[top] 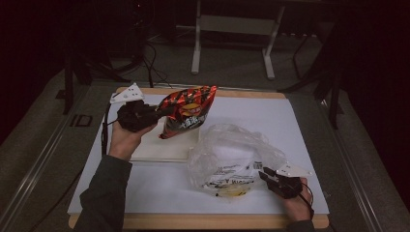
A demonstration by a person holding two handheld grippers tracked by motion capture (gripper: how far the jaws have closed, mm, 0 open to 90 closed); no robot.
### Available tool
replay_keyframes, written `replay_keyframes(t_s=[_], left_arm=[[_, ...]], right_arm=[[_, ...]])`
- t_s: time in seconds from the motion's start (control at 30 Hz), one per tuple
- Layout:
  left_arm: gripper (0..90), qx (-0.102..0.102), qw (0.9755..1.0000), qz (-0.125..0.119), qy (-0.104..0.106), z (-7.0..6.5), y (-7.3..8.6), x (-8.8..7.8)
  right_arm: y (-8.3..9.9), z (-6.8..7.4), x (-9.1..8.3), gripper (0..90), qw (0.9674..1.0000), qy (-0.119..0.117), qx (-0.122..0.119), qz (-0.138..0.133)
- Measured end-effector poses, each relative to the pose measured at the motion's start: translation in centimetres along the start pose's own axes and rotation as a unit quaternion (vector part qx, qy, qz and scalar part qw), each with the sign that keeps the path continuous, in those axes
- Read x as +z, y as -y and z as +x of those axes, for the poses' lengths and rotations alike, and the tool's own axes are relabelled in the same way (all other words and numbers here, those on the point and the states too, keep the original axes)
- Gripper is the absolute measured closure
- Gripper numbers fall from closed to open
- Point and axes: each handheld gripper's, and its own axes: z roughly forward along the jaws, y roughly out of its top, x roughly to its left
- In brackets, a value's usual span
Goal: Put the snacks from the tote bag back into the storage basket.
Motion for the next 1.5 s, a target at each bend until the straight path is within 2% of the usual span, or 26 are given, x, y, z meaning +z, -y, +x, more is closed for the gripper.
replay_keyframes(t_s=[0.43,1.5], left_arm=[[88.7,-0.010,0.9999,0.006,-0.011,0.9,0.6,0.2],[88.7,-0.029,0.9993,0.004,-0.022,2.7,0.9,1.3]], right_arm=[[0.0,0.0,0.0,70.4,1.0000,0.000,-0.001,0.001],[0.0,0.0,-0.1,70.6,1.0000,0.000,0.000,0.001]])
